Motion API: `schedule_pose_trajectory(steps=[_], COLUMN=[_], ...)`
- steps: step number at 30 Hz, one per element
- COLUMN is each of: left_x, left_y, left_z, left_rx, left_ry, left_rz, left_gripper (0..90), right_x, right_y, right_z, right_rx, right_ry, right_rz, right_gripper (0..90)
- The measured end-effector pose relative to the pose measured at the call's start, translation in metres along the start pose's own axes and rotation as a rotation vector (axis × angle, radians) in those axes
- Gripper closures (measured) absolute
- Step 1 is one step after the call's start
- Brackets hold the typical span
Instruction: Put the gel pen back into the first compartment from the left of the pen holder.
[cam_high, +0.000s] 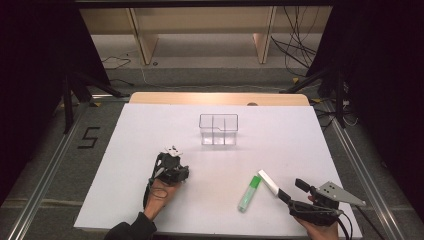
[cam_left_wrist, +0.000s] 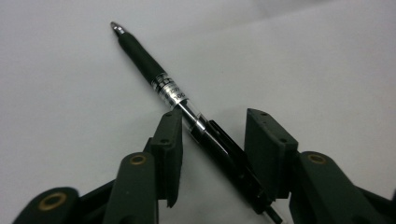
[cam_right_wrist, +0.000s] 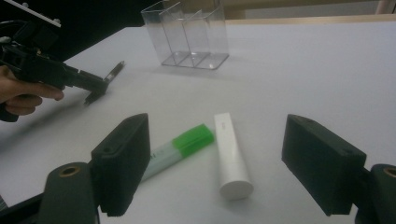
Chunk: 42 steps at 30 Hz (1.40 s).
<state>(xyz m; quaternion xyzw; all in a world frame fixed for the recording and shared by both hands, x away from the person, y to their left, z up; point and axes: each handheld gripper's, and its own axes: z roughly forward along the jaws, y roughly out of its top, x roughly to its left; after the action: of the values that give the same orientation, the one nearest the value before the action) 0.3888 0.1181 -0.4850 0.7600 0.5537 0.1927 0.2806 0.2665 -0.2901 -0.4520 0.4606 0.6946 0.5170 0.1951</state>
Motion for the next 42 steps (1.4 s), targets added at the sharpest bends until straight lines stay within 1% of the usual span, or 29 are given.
schedule_pose_trajectory(steps=[6,7,11,13,17,19,20,23,27,28,29,30,31,33,35,36,39,42], left_x=[-0.001,-0.001,0.001,0.002,0.007,0.008,0.009,0.014,0.017,0.018,0.017,0.018,0.019,0.022,0.022,0.022,0.021,0.022], left_y=[-0.001,-0.001,-0.001,0.000,0.001,0.002,0.002,0.004,0.005,0.006,0.009,0.010,0.010,0.008,0.008,0.009,0.011,0.011], left_z=[-0.002,-0.002,-0.001,-0.001,-0.001,-0.001,-0.001,0.000,0.000,-0.003,-0.006,-0.007,-0.006,-0.002,-0.002,-0.003,-0.007,-0.008], left_rx=[0.000,-0.001,0.001,0.005,0.013,0.009,0.016,0.022,0.020,-0.001,0.001,-0.007,-0.007,0.017,0.018,0.005,-0.003,0.001], left_ry=[-0.013,-0.013,-0.030,-0.036,-0.070,-0.079,-0.089,-0.121,-0.146,-0.178,-0.165,-0.151,-0.154,-0.157,-0.160,-0.161,-0.168,-0.176], left_rz=[0.021,0.026,0.022,0.033,0.044,0.045,0.050,0.041,0.040,0.015,0.031,0.042,0.037,0.031,0.029,0.031,0.036,0.038], left_gripper=[74.5,75.0,75.5,75.7,75.9,76.0,76.0,76.2,76.5,77.3,80.6,80.7,80.6,80.6,80.5,80.5,80.6,80.7], right_x=[-0.001,-0.001,-0.001,-0.001,-0.001,-0.001,-0.001,-0.001,-0.001,-0.001,-0.001,-0.001,-0.001,-0.001,-0.001,-0.001,-0.001,-0.001], right_y=[0.000,0.000,0.000,0.000,0.000,0.000,0.000,0.000,0.000,0.000,0.000,0.000,0.000,-0.001,0.000,0.000,0.000,0.000], right_z=[-0.001,-0.001,-0.001,-0.001,0.000,0.000,0.000,0.000,0.000,0.000,0.000,0.000,0.000,0.000,0.000,0.000,0.000,0.000], right_rx=[-0.001,0.000,0.000,0.001,0.004,0.002,0.002,0.002,0.002,0.002,0.002,0.002,0.002,0.002,0.002,0.002,0.003,0.003], right_ry=[-0.002,-0.003,-0.002,-0.002,-0.001,0.000,0.000,0.000,0.001,0.001,0.001,0.001,0.001,0.001,0.002,0.002,0.002,0.002], right_rz=[-0.001,0.000,-0.002,-0.002,-0.002,-0.001,0.000,0.000,0.000,0.000,0.001,0.001,0.000,0.000,0.000,0.000,0.001,0.001], right_gripper=[24.5,24.5,24.7,24.8,24.9,25.0,25.0,25.1,25.2,25.2,25.2,25.2,25.2,25.2,25.2,25.2,25.2,25.3])
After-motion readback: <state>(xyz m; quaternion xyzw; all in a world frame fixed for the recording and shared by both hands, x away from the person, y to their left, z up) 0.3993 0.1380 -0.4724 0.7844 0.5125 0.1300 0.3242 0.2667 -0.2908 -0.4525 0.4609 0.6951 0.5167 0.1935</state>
